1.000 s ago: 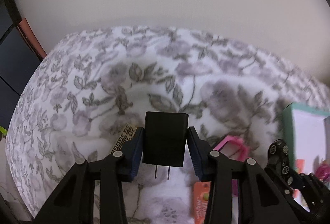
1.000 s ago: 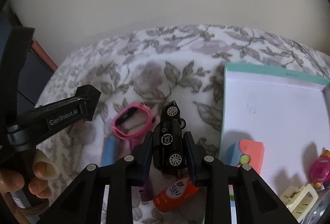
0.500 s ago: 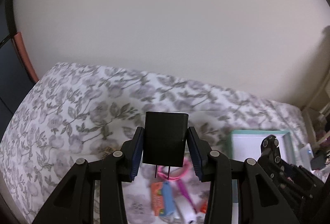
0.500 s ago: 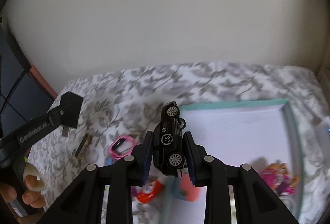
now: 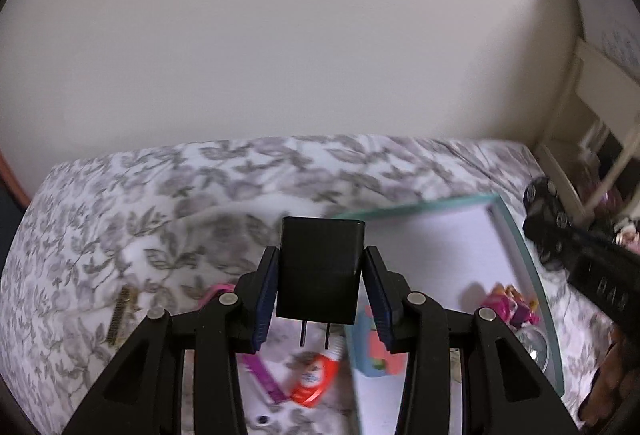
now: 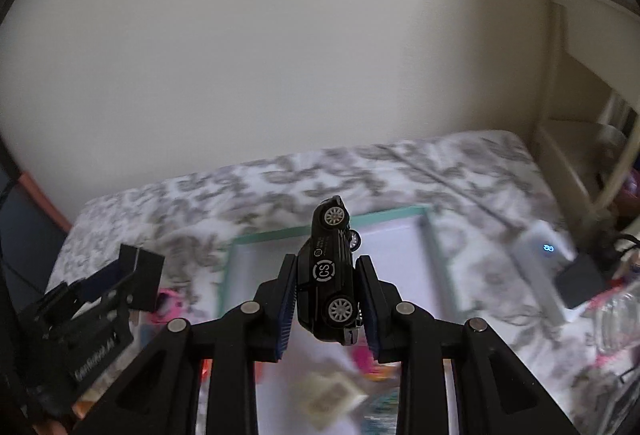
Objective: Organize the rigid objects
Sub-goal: 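Carry the charger and toy car over the teal tray, then open both tools to drop the charger and toy car into the tray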
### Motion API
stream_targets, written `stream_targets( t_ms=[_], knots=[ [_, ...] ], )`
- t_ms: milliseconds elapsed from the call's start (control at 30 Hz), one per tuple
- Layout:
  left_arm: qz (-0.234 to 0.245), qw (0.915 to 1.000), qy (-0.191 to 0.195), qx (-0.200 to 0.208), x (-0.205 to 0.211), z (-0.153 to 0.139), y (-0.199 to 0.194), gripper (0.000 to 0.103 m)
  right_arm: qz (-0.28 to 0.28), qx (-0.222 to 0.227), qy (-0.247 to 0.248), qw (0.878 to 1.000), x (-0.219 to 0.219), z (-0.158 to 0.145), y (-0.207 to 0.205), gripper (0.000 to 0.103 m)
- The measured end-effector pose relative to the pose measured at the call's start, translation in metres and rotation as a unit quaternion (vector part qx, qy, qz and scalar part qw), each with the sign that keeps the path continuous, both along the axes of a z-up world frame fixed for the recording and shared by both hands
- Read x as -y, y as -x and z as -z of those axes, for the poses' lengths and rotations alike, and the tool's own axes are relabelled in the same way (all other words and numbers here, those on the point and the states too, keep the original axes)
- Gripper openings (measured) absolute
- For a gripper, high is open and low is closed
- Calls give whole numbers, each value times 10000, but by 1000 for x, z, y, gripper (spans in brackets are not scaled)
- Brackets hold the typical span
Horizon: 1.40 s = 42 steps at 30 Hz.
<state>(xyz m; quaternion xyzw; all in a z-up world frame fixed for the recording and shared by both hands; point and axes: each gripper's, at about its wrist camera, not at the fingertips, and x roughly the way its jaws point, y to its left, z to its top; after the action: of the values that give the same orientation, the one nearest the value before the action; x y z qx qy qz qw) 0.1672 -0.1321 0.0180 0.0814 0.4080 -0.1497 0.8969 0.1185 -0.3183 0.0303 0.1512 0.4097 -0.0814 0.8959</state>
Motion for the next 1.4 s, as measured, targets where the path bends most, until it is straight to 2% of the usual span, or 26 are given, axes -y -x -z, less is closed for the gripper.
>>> stream_targets(
  t_ms=[300, 400, 733, 1067, 1400],
  knots=[
    [558, 9978, -283, -202, 47, 35, 19, 44, 398, -202, -44, 9990, 45, 10, 14, 31],
    [614, 9966, -453, -306, 57, 47, 21, 44, 356, -316, -77, 9988, 46, 20, 11, 31],
    [636, 9945, -679, -486, 66, 71, 22, 44, 218, -866, -143, 9959, 41, 61, -3, 31],
    [632, 9934, -780, -561, 67, 76, 19, 43, 59, -1198, -178, 9926, 31, 86, -11, 31],
    [618, 9933, -774, -588, 67, 75, 19, 43, 57, -1264, 4, 9920, 27, 83, -12, 31]
  ],
)
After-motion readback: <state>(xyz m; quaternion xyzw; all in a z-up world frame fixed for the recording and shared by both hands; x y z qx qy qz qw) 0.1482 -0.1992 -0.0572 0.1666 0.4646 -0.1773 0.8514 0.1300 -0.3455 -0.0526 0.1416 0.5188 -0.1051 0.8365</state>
